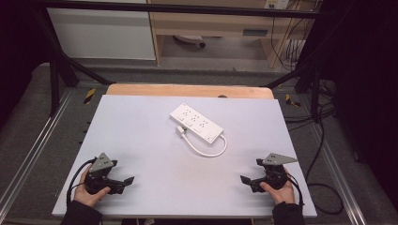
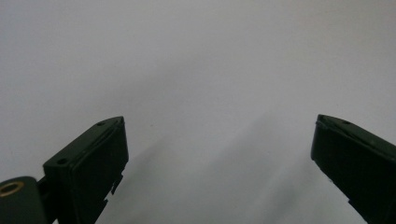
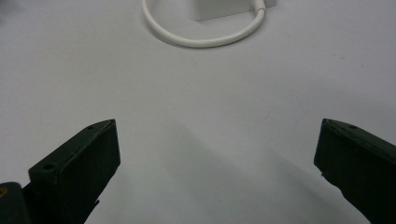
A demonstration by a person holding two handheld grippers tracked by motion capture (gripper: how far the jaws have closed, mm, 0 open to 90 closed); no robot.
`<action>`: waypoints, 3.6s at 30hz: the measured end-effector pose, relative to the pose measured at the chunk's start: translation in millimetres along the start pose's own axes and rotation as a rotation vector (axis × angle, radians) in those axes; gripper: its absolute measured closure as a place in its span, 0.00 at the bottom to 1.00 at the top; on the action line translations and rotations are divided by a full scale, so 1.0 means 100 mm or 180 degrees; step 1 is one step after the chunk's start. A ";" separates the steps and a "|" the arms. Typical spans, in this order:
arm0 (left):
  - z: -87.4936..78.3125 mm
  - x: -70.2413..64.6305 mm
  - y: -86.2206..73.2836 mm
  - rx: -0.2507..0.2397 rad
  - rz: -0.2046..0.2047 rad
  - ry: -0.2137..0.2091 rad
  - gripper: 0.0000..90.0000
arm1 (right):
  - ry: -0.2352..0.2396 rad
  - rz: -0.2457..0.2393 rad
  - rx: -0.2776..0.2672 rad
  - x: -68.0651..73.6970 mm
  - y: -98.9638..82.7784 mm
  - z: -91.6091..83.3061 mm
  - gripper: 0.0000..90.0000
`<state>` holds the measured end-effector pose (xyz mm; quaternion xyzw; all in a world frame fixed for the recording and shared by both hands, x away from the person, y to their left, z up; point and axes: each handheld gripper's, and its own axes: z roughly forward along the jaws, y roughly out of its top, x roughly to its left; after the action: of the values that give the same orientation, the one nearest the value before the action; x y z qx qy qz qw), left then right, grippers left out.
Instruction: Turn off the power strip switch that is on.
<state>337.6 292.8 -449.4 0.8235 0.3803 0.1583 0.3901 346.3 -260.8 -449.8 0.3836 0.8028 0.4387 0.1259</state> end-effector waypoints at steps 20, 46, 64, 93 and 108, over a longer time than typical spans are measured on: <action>0.00 0.00 0.00 0.0007 0.0006 -0.0003 0.04 | -0.0016 -0.0060 0.0032 0.07 0.09 0.09 0.01; 0.01 0.00 0.00 0.0006 0.0006 0.0002 0.04 | -0.0078 -0.0137 0.0062 0.18 0.21 0.19 0.04; 0.00 0.00 0.00 -0.0016 -0.0012 0.0006 0.04 | -0.0070 -0.0172 0.0017 0.25 0.37 0.25 0.06; 0.00 0.01 0.00 -0.0010 -0.0022 0.0011 0.04 | -0.0208 -0.0165 0.0007 0.29 0.54 0.39 0.10; 0.00 0.01 0.00 -0.0009 -0.0020 0.0016 0.05 | -0.0309 -0.0154 -0.0013 0.30 0.63 0.47 0.16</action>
<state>338.2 294.0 -449.6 0.8213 0.3836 0.1596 0.3909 383.0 -190.0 -422.8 0.3846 0.8039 0.4181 0.1761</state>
